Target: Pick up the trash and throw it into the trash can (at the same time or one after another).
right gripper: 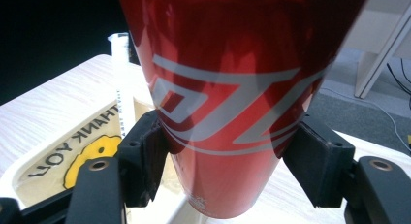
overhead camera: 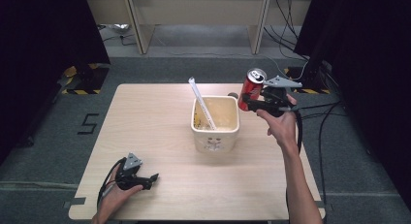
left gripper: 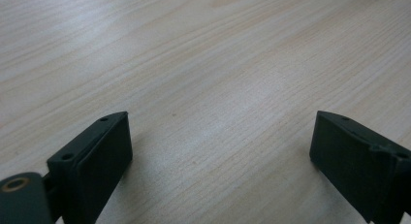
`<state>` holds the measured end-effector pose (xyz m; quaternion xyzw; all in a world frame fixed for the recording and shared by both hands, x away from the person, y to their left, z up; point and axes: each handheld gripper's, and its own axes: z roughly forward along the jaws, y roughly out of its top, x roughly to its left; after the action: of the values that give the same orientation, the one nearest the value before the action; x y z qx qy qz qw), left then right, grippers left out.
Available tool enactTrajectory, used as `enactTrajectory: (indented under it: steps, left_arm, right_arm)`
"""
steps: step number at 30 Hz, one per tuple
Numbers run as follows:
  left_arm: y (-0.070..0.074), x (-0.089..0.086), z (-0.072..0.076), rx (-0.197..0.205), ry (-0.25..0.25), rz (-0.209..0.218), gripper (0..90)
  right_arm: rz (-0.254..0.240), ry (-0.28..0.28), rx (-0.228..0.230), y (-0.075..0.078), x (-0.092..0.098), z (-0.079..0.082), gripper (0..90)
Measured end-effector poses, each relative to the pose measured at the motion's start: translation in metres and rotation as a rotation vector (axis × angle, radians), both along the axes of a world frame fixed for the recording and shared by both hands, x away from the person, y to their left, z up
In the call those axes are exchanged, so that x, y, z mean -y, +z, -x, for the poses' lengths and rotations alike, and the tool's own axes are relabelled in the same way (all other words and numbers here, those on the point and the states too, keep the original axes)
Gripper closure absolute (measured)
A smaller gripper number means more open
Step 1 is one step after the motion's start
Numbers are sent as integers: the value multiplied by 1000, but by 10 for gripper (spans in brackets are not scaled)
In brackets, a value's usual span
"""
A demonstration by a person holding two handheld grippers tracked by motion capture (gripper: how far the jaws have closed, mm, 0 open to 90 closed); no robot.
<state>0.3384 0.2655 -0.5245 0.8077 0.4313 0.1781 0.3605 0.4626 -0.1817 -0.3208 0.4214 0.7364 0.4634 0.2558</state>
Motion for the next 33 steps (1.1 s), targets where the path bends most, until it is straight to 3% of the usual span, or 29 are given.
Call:
enactTrajectory:
  steps: [14, 25, 33]
  left_arm:
    - [0, 0, 0, 0, 0, 0, 73]
    - [0, 0, 0, -1, 0, 1, 73]
    - [0, 0, 0, -3, -1, 0, 73]
  right_arm:
    - [-10, 119, -14, -2, -42, 2, 350]
    - [-10, 134, -55, -17, -56, -9, 350]
    - [17, 140, -68, -24, -64, -15, 349]
